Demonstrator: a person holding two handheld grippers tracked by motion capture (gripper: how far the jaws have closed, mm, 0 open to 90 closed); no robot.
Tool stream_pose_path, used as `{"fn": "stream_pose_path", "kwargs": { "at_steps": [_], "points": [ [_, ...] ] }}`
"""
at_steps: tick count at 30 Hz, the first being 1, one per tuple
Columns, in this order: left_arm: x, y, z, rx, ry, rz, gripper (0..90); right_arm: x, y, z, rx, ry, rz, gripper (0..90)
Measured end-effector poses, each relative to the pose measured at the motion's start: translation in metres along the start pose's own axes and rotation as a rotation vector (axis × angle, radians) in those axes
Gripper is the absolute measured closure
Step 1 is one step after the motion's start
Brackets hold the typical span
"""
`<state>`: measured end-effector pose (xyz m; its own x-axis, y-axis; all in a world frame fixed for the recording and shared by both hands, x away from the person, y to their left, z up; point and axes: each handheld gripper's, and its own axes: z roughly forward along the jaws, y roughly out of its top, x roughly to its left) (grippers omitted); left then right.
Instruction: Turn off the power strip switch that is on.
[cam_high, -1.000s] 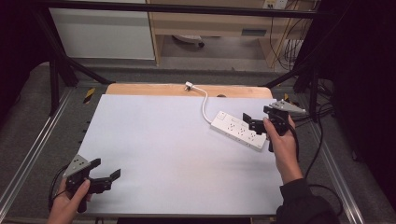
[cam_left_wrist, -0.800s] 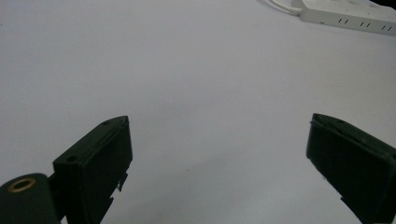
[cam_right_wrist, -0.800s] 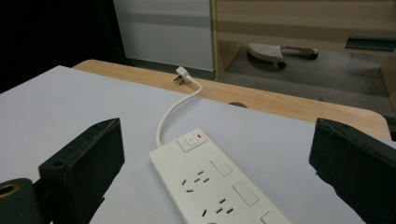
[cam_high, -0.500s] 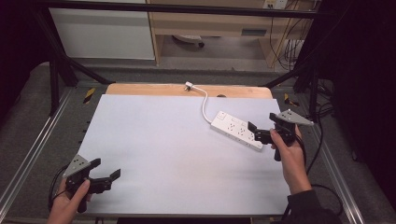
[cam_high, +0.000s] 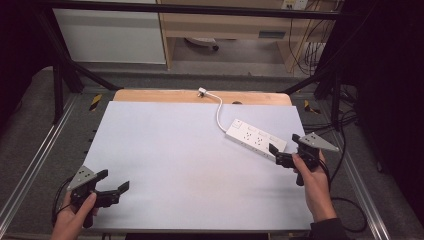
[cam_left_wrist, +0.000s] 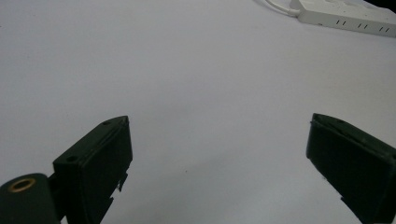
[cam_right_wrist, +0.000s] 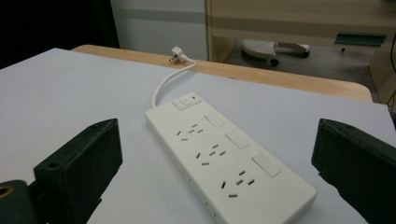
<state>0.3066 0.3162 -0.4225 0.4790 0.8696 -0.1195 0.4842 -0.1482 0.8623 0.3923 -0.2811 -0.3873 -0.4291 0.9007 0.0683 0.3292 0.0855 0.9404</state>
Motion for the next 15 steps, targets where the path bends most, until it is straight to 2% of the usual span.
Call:
{"fn": "stream_pose_path", "kwargs": {
  "at_steps": [15],
  "points": [
    [-0.001, 0.000, 0.000, -0.002, -0.007, 0.004, 7.0, 0.008, -0.034, 0.003, 0.041, 0.017, 0.001, 2.3]
  ]
}}
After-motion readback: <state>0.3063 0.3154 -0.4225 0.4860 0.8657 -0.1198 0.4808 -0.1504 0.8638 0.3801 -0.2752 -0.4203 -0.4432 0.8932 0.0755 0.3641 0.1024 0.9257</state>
